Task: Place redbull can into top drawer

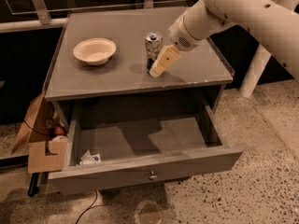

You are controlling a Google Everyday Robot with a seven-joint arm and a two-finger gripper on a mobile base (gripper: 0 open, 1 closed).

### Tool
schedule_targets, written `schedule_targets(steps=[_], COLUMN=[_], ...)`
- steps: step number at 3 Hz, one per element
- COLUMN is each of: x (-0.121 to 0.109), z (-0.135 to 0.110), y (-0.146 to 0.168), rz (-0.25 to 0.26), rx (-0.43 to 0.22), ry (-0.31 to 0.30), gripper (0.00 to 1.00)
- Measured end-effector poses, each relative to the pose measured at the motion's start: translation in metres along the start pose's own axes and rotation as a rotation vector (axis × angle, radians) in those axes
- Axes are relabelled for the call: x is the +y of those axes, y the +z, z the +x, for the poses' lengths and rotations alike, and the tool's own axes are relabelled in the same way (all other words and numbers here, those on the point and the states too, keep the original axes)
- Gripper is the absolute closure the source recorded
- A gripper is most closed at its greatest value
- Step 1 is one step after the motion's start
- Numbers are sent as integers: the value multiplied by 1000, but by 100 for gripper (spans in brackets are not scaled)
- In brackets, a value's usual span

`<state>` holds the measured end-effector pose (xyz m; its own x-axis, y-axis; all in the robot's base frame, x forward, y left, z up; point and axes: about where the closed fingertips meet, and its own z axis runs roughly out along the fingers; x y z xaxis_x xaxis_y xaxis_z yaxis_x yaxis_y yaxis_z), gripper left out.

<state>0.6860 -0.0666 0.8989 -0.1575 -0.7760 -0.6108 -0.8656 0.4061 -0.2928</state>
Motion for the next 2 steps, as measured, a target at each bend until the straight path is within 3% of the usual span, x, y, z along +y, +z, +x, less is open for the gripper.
schedule_targets(steps=[1,2], x=[-4,-5], z=[-12,-18], y=[28,36], rz=[-34,-43], rx=[-18,-25], ry=[9,9], gripper=[0,0])
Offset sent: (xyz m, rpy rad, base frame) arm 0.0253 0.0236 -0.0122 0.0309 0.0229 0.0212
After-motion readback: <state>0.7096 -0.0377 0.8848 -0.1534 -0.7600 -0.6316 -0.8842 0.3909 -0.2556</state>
